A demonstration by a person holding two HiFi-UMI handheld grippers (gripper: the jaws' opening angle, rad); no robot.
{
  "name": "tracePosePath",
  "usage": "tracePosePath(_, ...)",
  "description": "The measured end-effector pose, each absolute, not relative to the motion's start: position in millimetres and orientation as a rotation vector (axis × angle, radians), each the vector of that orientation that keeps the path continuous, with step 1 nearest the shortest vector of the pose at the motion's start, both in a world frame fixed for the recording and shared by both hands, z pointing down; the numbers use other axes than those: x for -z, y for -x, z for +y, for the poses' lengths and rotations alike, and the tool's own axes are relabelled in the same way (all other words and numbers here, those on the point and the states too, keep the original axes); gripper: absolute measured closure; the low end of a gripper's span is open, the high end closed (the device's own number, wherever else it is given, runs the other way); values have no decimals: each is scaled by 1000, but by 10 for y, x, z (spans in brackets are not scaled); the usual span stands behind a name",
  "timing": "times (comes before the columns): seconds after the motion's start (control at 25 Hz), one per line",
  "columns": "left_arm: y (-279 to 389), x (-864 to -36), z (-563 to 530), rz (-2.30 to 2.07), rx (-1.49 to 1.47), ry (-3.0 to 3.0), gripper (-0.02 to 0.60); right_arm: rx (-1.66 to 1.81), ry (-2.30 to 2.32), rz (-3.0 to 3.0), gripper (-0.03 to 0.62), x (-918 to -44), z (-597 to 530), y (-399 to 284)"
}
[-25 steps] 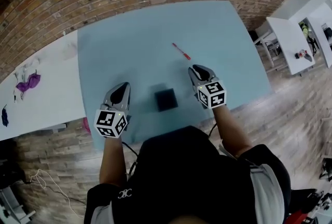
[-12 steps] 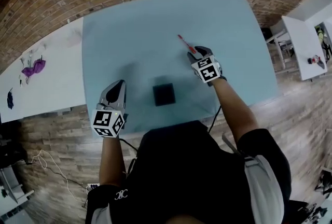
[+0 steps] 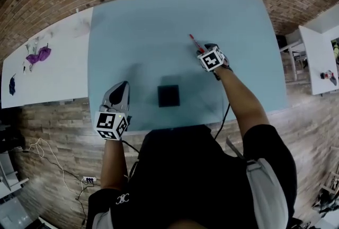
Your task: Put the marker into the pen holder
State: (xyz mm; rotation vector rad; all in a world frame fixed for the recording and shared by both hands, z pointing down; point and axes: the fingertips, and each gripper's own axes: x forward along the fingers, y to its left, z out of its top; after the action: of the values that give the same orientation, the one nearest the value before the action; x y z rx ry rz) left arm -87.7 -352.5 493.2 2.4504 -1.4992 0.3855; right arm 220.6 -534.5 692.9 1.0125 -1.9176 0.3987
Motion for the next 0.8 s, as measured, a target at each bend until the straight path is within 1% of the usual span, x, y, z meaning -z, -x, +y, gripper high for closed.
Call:
tracePosePath(0.24, 893, -4993, -3489, -1519, -406, -2411, 575, -596, -916, -1978, 411, -7097, -5389, -2029)
tracePosePath(0.44, 918, -5053, -3484, -1526, -418, -2386, 575, -503, -961, -1943, 417, -7028, -5598, -2255)
tracePosePath(0.52, 902, -5079, -3503, -1523, -421, -2383, 575, -537, -952, -1966, 433, -6977, -5569, -2216)
tracePosePath(0.68, 844, -5092, -3573, -1511, -417, -2392, 575, -548, -923, -1958, 492, -7062, -5536, -2183)
tracePosePath(0.8, 815, -5096, -3622, -1496, -423, -2399, 575, -567, -919, -1951, 502, -7074, -5532, -2163)
